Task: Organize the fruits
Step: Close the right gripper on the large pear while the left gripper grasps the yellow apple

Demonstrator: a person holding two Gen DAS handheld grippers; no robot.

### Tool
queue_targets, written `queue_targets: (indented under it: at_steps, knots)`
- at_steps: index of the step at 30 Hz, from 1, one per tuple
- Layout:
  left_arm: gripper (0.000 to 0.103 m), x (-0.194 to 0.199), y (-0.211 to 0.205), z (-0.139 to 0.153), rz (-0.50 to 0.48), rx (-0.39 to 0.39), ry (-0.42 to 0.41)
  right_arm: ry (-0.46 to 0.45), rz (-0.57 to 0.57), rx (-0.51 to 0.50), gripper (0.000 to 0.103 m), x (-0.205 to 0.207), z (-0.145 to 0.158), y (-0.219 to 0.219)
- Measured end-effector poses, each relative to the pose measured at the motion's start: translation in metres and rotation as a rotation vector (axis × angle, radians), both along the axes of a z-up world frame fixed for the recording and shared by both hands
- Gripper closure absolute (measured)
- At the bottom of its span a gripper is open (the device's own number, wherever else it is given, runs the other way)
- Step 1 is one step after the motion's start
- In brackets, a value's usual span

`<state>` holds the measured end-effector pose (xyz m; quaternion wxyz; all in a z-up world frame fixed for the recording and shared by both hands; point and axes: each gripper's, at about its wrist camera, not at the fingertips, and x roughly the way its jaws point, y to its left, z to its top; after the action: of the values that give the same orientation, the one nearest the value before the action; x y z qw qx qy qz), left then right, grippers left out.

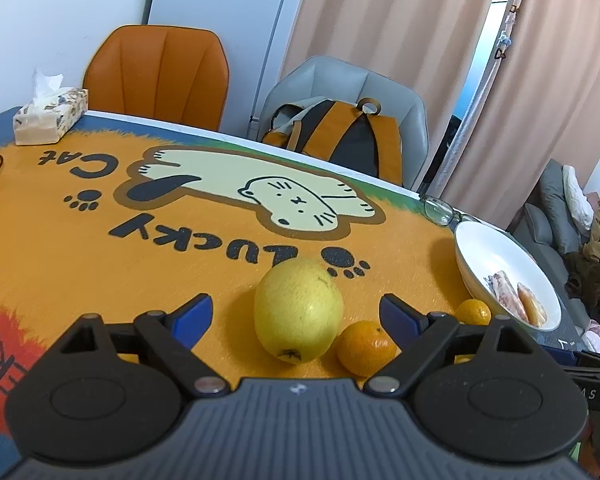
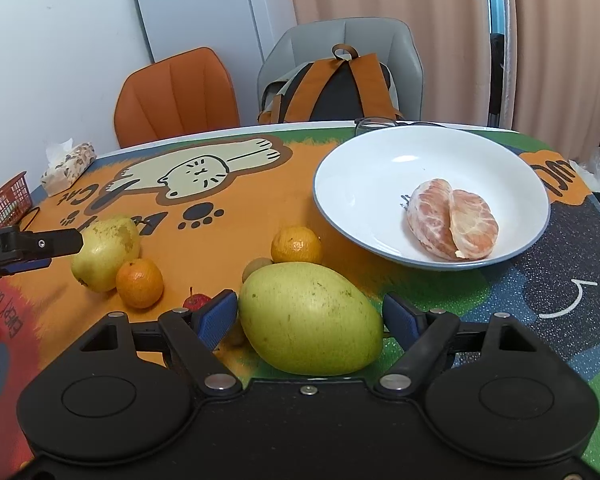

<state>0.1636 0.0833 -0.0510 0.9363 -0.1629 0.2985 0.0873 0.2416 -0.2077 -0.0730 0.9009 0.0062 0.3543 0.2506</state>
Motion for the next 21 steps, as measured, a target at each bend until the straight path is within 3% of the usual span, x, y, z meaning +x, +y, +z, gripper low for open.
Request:
queue_targets:
  at_steps: [6,12,21]
  knots:
    - [0.015,0.016,-0.002,-0.004,-0.012,0.002,0.013,0.017,0.011,0.008,0.024,0.004,-0.002,0.0]
    - [0.031,0.033,0.004,-0.021,0.017,-0.006,0.064,0.04,0.036,0.006,0.029,0.004,-0.006,0.004]
    - [0.037,0.038,0.004,-0.032,-0.004,-0.038,0.091,0.046,0.055,0.003,0.032,0.003,-0.006,0.006]
